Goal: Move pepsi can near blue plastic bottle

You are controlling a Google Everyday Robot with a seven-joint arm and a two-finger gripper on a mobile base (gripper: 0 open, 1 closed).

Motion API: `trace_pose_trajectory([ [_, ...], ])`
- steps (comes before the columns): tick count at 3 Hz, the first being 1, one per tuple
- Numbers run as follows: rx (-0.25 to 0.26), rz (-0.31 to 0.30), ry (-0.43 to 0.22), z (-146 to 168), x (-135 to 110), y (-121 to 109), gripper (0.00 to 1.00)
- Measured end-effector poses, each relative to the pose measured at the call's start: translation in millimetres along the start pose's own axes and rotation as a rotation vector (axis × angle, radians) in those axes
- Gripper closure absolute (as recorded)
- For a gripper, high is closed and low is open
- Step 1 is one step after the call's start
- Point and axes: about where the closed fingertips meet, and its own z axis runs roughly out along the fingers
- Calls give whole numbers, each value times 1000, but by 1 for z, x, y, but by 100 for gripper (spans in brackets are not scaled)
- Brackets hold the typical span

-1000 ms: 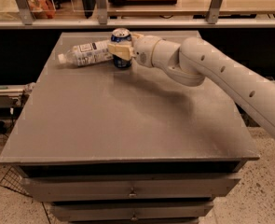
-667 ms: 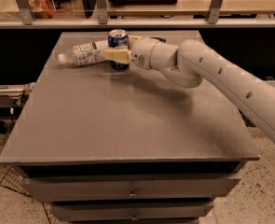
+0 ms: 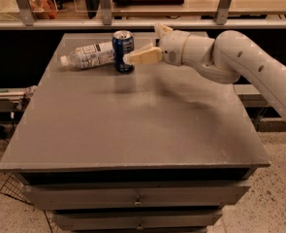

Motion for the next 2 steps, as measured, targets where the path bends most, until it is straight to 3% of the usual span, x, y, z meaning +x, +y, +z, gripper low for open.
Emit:
trace_pose_trajectory([
  [1,35,-52,5,-71,-22,-17,0],
  [2,33,-52,5,-76,-22,-17,0],
])
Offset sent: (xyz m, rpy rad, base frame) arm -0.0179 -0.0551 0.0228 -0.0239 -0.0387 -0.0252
